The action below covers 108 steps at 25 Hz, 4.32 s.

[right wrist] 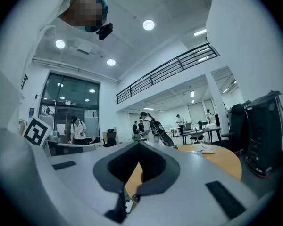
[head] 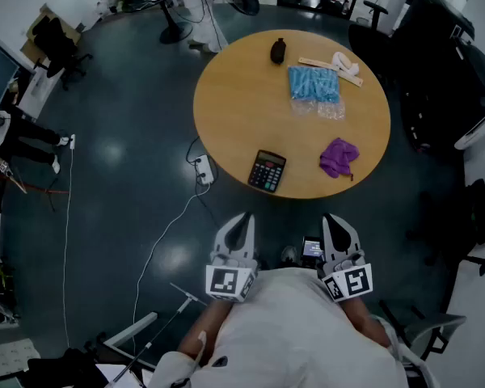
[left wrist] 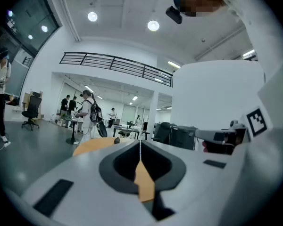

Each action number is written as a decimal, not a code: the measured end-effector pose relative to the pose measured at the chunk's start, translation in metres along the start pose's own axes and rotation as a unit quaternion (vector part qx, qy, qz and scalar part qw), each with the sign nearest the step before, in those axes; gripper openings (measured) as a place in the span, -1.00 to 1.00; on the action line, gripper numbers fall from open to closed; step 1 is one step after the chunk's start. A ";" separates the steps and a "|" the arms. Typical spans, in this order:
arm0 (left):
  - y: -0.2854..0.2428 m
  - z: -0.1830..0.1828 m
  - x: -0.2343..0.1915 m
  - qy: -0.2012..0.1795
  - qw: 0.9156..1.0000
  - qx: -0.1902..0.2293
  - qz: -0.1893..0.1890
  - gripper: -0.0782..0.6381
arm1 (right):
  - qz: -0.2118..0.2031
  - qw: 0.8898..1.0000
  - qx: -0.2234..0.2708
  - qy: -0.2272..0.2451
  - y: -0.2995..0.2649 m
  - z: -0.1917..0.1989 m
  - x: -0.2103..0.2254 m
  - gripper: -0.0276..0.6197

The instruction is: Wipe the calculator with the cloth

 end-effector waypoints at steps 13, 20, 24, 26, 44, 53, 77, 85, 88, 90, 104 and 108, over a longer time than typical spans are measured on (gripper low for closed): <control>-0.005 0.004 0.003 0.002 1.000 -0.006 -0.011 -0.74 | -0.001 1.000 -0.001 -0.021 0.002 0.006 0.013 -0.87; -0.014 0.016 0.002 0.012 0.999 -0.016 -0.031 -0.74 | -0.027 0.999 -0.001 -0.028 0.000 0.014 0.027 -0.87; -0.022 0.025 0.006 0.013 0.999 -0.026 -0.031 -0.74 | -0.050 0.998 -0.001 -0.027 0.000 0.020 0.031 -0.87; -0.032 0.026 0.005 0.008 0.999 -0.032 -0.021 -0.74 | -0.056 0.998 -0.005 -0.028 -0.008 0.023 0.037 -0.87; -0.233 0.067 -0.093 -0.219 0.872 -0.326 0.292 -0.75 | 0.046 0.998 -0.042 -0.030 -0.150 0.034 0.115 -0.87; -0.290 0.121 -0.098 -0.248 0.820 -0.387 0.341 -0.76 | 0.049 0.996 -0.056 -0.045 -0.171 0.046 0.140 -0.87; -0.330 0.248 -0.116 -0.350 0.472 -0.690 0.422 -0.28 | 0.044 0.992 -0.089 -0.084 -0.178 0.080 0.181 -0.87; -0.322 0.253 -0.119 -0.311 0.466 -0.709 0.428 -0.56 | 0.044 0.990 -0.095 -0.090 -0.179 0.087 0.186 -0.87; -0.325 0.258 -0.114 -0.309 0.476 -0.696 0.441 -0.53 | 0.042 0.990 -0.096 -0.090 -0.179 0.088 0.186 -0.87; -0.324 0.256 -0.112 -0.300 0.468 -0.703 0.443 -0.54 | 0.043 0.990 -0.097 -0.090 -0.178 0.089 0.186 -0.87; -0.325 0.211 -0.134 -0.182 0.599 -0.674 0.393 -0.66 | 0.050 0.991 -0.086 -0.088 -0.178 0.088 0.189 -0.87; -0.333 0.193 -0.152 -0.099 0.707 -0.617 0.331 -0.66 | 0.048 0.992 -0.079 -0.081 -0.179 0.089 0.192 -0.87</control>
Point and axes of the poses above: the fingertips, and each gripper's own axes: y backward along the fingers, x to its right, z out of its underside, the point moved 3 cm from there along y, backward along the fingers, and after that the axes turned 13 degrees about y, right-handed, at the moved point
